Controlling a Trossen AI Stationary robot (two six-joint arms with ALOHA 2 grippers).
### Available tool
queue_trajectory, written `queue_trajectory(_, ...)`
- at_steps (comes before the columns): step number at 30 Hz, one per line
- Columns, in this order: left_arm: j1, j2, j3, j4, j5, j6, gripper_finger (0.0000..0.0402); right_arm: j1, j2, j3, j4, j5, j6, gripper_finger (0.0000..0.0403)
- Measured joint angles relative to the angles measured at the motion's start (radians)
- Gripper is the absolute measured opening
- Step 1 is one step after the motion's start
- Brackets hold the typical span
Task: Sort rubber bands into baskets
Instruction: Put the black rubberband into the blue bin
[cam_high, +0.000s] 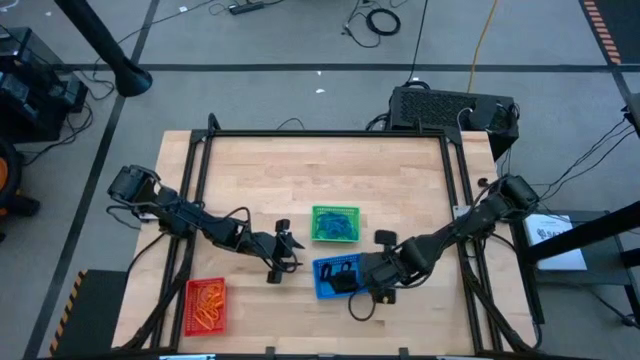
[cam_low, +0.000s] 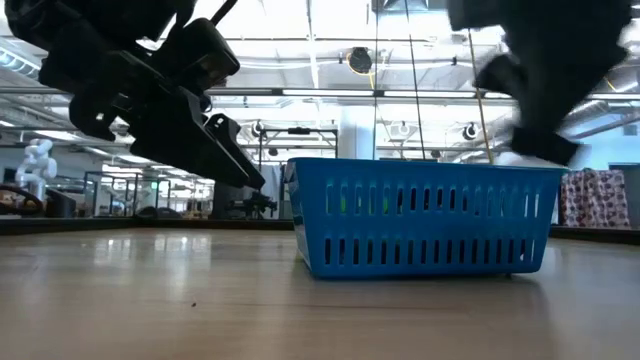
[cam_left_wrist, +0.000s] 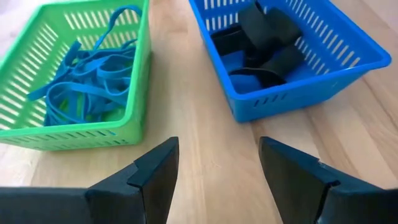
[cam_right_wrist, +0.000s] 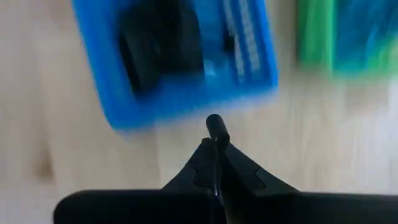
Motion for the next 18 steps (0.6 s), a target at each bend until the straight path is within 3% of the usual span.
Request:
queue_trajectory(8,-0.005,0.0,0.0,0.004,0.003,-0.01,0.023,-0.008,0.011,0.003,0.43,0.051,-0.236,0.0001)
queue_trajectory(13,-0.007,0.0,0.0,-0.002,0.003,-0.027,0.023,-0.016,0.052,0.003,0.56,0.057,-0.371,0.0001)
queue_trajectory(18,-0.01,0.0,0.0,-0.002,0.009,-0.051,0.023,-0.034,0.094,0.003,0.625,0.064,-0.403,0.0016)
